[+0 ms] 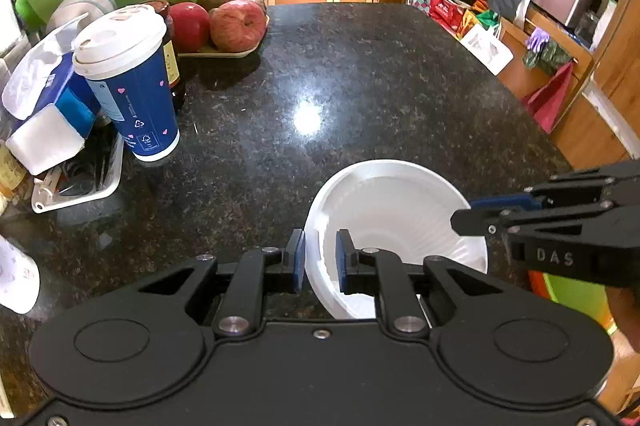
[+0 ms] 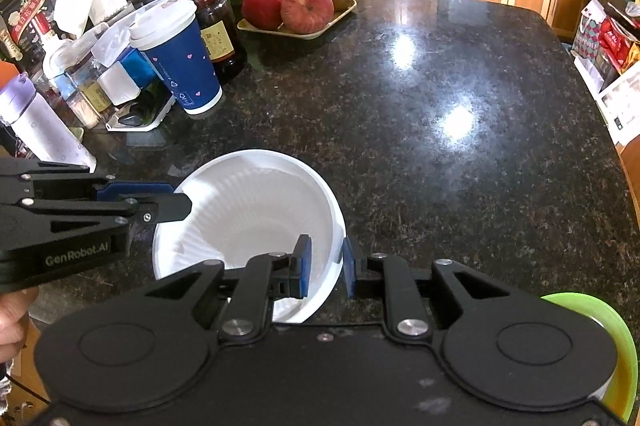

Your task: Organize plates and bowls

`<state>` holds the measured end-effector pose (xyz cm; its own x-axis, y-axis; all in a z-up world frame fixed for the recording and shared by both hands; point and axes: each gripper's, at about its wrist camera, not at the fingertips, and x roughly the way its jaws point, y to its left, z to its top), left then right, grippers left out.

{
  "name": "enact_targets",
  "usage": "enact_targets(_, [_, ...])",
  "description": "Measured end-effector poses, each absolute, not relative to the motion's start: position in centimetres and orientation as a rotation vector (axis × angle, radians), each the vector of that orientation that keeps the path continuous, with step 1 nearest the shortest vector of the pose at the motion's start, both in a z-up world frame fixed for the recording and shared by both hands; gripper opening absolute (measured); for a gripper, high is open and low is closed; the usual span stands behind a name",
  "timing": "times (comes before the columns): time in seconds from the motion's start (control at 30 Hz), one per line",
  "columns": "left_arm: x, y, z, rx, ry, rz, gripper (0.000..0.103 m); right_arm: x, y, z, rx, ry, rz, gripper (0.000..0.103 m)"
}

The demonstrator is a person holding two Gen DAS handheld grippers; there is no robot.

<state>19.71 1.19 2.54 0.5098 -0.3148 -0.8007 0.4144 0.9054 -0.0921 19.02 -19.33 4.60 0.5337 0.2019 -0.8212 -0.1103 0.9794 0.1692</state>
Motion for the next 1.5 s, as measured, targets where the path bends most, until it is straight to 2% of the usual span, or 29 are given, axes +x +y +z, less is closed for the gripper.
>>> enact_targets(0.87, [17.8, 3.2, 3.2, 0.056, 0.824, -0.393, 0.023, 17.3, -19.5, 4.4, 0.173, 0.944, 0.152, 0.020])
enact_targets(1.2, [16.7, 4.1, 3.4, 0.021, 0.774, -0.358, 0.023, 15.1, -19.1, 4.6, 0.121, 0.817, 0.075, 0.020])
enact_targets(1.5, [16.1, 4.4, 3.2, 0.012, 0.750, -0.314, 0.023, 13.7, -19.1, 4.6, 0.184, 0.730, 0.036, 0.020])
